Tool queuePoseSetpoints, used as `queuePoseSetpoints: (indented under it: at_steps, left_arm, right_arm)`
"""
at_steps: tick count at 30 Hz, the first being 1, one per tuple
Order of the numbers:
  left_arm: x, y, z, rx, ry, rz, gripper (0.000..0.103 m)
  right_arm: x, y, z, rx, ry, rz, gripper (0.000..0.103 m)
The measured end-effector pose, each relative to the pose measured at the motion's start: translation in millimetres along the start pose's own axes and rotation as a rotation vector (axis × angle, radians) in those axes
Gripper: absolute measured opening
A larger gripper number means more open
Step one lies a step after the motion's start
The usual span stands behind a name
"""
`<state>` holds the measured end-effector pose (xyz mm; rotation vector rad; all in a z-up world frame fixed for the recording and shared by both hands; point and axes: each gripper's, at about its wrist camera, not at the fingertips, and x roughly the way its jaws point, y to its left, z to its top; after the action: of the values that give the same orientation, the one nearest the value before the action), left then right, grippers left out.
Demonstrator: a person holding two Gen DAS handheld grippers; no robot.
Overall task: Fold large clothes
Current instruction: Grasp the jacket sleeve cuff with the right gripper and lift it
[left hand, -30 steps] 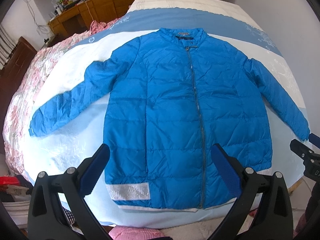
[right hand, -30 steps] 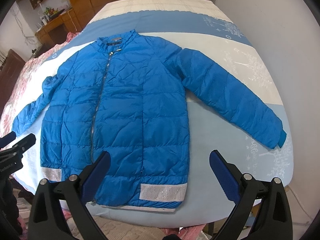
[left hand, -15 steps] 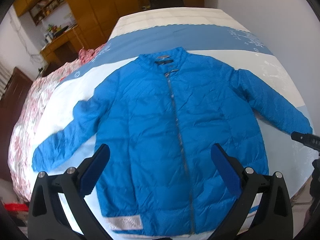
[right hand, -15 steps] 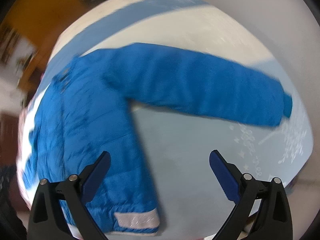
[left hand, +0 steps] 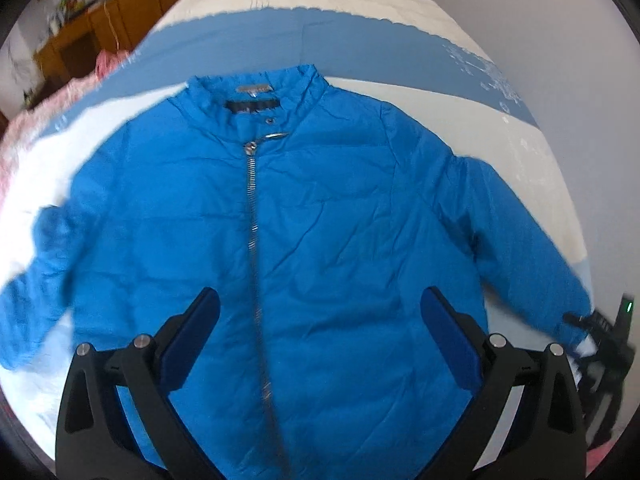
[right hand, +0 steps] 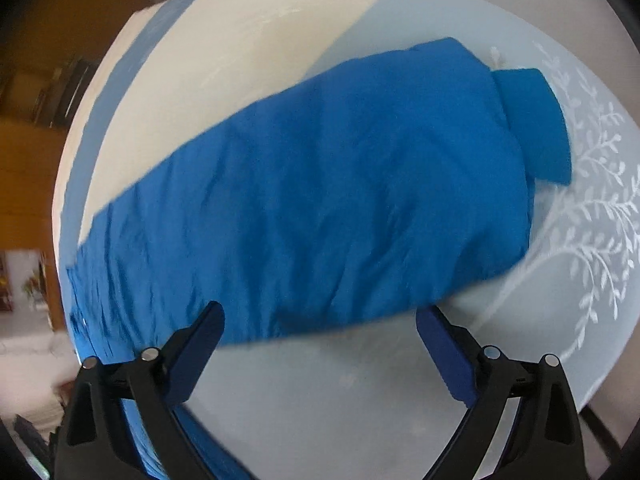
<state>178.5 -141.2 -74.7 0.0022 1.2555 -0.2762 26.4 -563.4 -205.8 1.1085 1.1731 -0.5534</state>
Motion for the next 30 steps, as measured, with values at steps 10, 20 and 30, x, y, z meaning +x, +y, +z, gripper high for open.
queuePoseSetpoints:
  at_steps: [10, 20, 30]
  left_arm:
    - [59, -1, 21, -0.061, 0.087, -0.014, 0.095]
    - [70, 3, 23, -0.044, 0.08, 0.015, 0.095]
    - [52, 20, 24, -0.04, 0.037, 0.029, 0.095]
  right_arm:
    - [-19, -37, -1, 0.125, -0.012, 0.132, 0.087]
    - [-17, -44, 26, 0.156, -0.111, 0.044, 0.078]
    - [-48, 15, 38, -0.012, -0.321, 0.12, 0.006]
